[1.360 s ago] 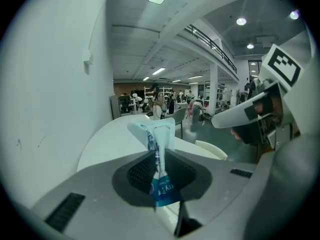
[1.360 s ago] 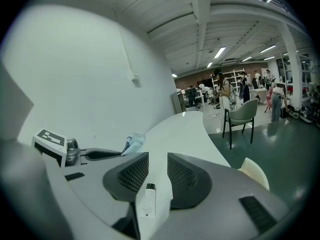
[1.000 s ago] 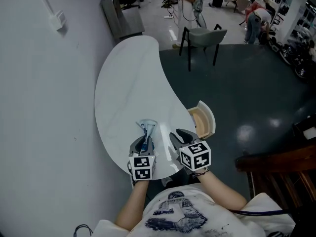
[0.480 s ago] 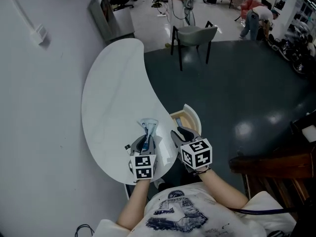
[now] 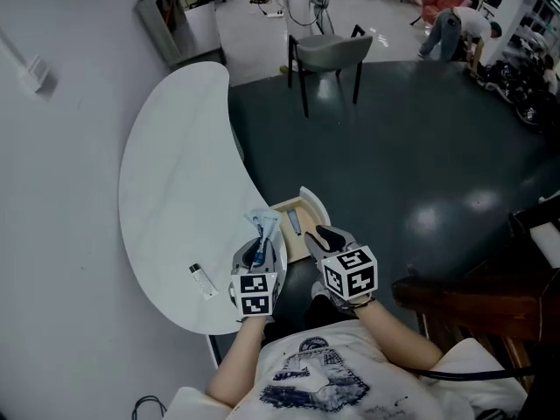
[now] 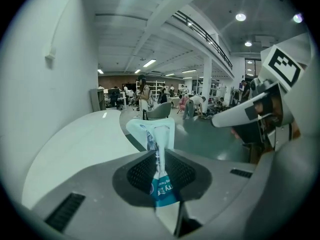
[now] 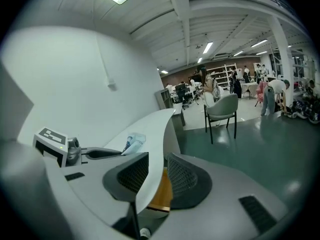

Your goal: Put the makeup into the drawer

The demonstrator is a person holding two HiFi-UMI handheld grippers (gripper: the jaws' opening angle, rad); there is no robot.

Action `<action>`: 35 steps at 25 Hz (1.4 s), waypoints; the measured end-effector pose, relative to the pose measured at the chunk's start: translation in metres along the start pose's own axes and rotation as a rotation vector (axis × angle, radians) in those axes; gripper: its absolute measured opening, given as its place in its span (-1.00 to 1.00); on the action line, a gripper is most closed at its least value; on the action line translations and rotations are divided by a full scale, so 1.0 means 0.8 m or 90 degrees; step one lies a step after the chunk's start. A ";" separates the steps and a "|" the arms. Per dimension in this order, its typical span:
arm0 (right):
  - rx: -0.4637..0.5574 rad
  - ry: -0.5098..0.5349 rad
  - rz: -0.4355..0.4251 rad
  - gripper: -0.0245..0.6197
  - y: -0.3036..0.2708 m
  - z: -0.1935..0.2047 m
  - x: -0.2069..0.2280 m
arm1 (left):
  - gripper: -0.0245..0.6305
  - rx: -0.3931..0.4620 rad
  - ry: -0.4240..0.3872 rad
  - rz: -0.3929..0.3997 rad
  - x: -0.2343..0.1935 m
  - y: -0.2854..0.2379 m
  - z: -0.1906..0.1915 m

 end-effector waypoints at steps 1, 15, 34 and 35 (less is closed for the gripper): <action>-0.003 0.001 0.000 -0.52 -0.001 0.000 0.012 | -0.62 -0.003 0.002 0.000 0.007 -0.009 0.001; -0.054 -0.020 0.000 -0.52 -0.020 0.024 0.120 | -0.62 -0.044 0.044 -0.008 0.059 -0.123 0.030; -0.094 -0.073 0.013 -0.52 -0.061 0.084 0.174 | -0.62 -0.102 0.042 -0.002 0.090 -0.212 0.100; -0.095 -0.076 0.015 -0.52 -0.063 0.087 0.177 | -0.62 -0.099 0.038 0.001 0.094 -0.216 0.100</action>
Point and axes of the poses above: the fingertips, and each gripper's own axes: y backward along the fingers, x to its right, z out of its underside, the point moved 5 cm from there along y, backward along the fingers, and after that the axes turned 9 degrees about x, right-handed, at the moved point
